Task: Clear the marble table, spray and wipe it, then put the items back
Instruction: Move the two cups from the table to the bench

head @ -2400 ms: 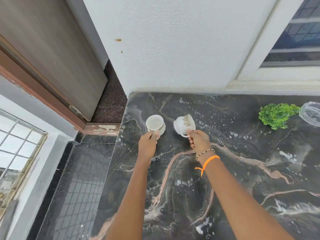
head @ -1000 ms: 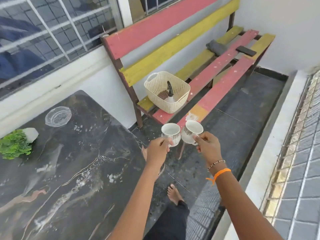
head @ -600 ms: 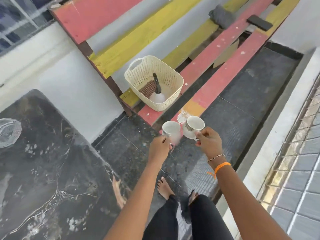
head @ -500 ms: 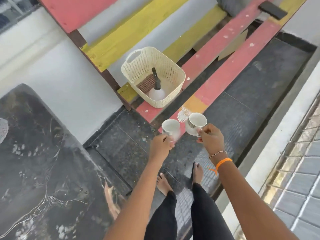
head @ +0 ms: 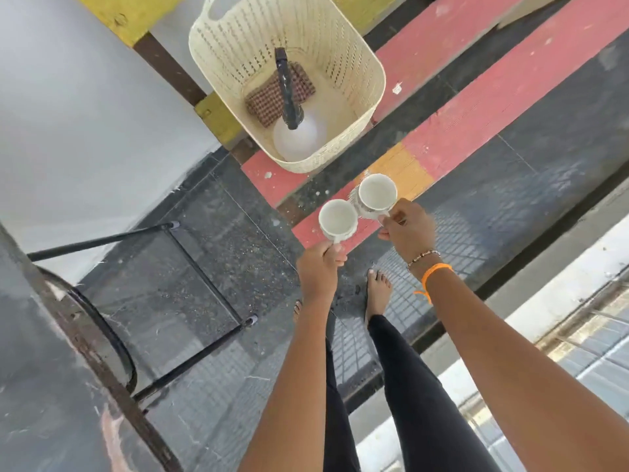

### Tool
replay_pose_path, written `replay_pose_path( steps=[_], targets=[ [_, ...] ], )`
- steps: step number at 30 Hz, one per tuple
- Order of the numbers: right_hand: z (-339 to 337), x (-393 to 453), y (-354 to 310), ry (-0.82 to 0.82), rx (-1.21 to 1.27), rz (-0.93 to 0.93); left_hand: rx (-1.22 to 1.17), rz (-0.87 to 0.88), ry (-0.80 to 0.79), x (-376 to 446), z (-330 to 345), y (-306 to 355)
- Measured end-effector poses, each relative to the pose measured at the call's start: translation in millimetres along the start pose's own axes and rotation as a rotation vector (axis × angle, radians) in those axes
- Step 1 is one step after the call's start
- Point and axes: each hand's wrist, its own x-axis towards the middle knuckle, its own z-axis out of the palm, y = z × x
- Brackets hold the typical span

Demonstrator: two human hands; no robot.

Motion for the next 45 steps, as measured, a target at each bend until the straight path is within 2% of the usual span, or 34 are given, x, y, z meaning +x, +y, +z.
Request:
replay_pose_path(
  steps=[6, 10, 20, 27, 33, 39, 45],
  targets=[
    [3, 14, 0, -0.049, -0.071, -0.042, -0.088, -0.027, 0.076, 8, 12, -3],
    [6, 14, 8, -0.049, -0.058, -0.016, -0.164, -0.074, 0.069, 9, 16, -3],
    [0, 4, 5, 0.003, 0.059, 0.074, -0.08, -0.137, 0.006, 1, 5, 4],
    [-5, -42, -43, -0.053, 0.164, -0.018, -0.306, -0.187, 0.104, -41, -20, 14],
    [26, -110, -129, -0.271, 0.243, -0.226, -0.604, -0.055, 0.335, -88, -93, 28],
    [87, -186, -206, -0.534, 0.247, -0.43, -0.853, 0.057, 0.622, -128, -195, 22],
    [179, -248, -273, -0.665, 0.234, -0.489, -0.945, 0.085, 0.812, -143, -308, -23]
  ],
)
